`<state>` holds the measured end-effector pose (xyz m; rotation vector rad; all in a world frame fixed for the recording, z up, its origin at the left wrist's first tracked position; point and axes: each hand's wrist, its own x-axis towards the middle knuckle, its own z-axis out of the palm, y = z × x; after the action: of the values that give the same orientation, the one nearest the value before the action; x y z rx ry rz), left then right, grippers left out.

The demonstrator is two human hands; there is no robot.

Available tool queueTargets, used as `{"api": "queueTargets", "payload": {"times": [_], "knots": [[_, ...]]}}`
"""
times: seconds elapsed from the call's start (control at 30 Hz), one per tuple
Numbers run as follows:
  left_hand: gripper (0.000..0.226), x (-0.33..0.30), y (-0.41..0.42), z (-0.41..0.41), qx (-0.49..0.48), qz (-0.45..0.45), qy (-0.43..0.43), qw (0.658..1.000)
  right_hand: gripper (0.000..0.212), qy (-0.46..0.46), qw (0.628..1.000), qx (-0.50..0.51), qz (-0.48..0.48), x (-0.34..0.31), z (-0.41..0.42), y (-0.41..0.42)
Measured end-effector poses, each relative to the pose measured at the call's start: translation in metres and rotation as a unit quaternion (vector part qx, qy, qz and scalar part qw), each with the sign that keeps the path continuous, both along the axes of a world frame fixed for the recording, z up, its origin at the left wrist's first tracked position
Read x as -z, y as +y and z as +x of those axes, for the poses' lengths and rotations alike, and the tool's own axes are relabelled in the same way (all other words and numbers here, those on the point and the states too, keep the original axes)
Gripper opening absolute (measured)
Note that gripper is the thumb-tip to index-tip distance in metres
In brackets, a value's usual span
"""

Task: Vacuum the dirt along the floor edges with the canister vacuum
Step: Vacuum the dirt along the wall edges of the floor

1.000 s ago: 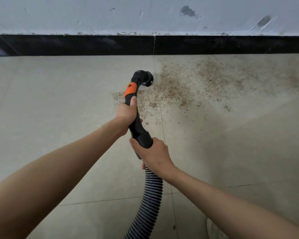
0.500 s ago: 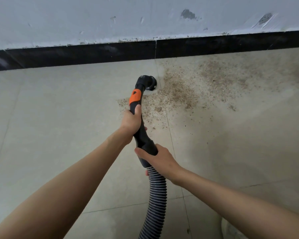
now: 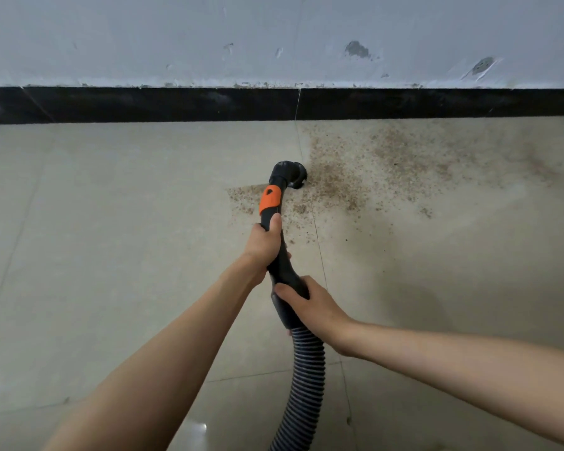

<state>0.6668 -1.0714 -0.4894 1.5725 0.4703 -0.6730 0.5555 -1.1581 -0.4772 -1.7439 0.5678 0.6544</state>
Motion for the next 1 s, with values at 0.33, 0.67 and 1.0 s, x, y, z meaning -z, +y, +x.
{"api": "queueTargets", "payload": {"times": [0.33,0.67,1.0], "knots": [[0.025,-0.021,-0.020,-0.001,-0.083,-0.083,0.038,0.992,0.027,-0.055,0.998,0.035,0.001,-0.012,0.005,-0.028],[0.035,-0.035,0.023,0.007,-0.240,0.009,-0.044,0.970,0.042,-0.131,0.986,-0.097,0.034,-0.025,0.021,-0.003],[0.032,-0.028,0.034,-0.017,-0.258,0.046,-0.008,0.965,0.044,-0.053,0.990,-0.113,0.058,-0.031,0.007,-0.008]]}}
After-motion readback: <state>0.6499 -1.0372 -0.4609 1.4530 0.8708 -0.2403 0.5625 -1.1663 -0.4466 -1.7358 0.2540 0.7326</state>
